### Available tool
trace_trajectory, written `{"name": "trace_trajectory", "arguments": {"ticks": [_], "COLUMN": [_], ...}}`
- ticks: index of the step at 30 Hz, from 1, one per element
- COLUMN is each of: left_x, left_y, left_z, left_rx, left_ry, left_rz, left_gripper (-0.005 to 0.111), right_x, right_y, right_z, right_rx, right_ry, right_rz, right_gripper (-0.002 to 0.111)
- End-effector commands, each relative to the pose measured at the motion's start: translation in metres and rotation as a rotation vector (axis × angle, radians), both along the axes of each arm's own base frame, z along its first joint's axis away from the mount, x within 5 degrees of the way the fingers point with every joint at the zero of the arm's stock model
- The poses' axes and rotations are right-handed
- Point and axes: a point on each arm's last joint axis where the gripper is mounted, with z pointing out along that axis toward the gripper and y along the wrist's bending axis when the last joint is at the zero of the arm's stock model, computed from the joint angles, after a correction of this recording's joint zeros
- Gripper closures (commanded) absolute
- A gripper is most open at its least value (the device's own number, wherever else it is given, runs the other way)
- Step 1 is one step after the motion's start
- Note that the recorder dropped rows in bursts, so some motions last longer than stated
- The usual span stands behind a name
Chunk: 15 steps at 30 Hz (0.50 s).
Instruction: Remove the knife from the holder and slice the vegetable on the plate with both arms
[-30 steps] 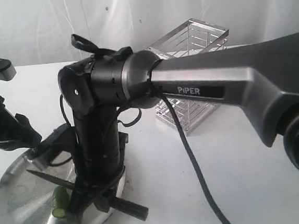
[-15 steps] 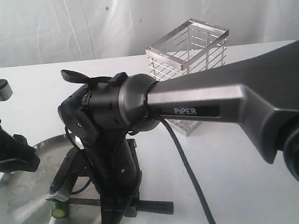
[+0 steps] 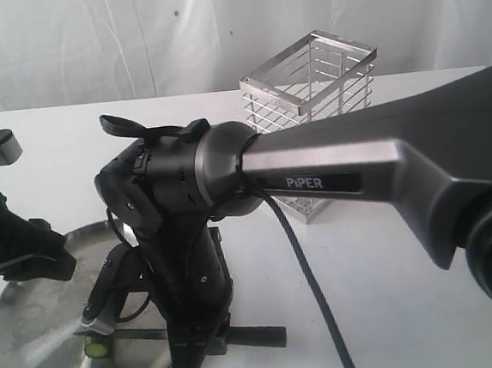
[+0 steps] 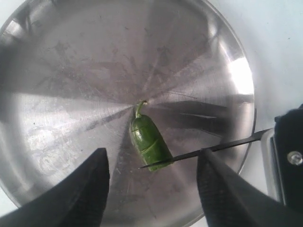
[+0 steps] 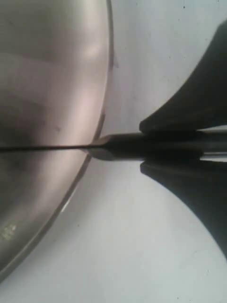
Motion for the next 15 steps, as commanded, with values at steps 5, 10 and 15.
{"name": "trace_trajectory", "arguments": {"ticks": [5, 10, 15], "left_x": [-0.0034, -0.0034, -0.0056], "left_y": [-0.0017, -0.0017, -0.0015], "left_z": [0.002, 0.002, -0.0018], "left_rx": [-0.036, -0.036, -0.034], "left_ry": [0.008, 0.008, 0.021], "left_rz": [0.017, 0.017, 0.017], "left_gripper": [0.048, 0.048, 0.048], "right_x": [0.0006, -0.0029, -0.0027], "right_y": [-0.0002, 0.006, 0.0079], "right_z": [0.0038, 0.0048, 0.0037], "right_rx": [-0.022, 0.003, 0.013], "right_ry": [-0.044, -0.062, -0.072], "right_rz": [0.069, 0.098, 0.105], "right_gripper": [0.106, 0.106, 0.106]}}
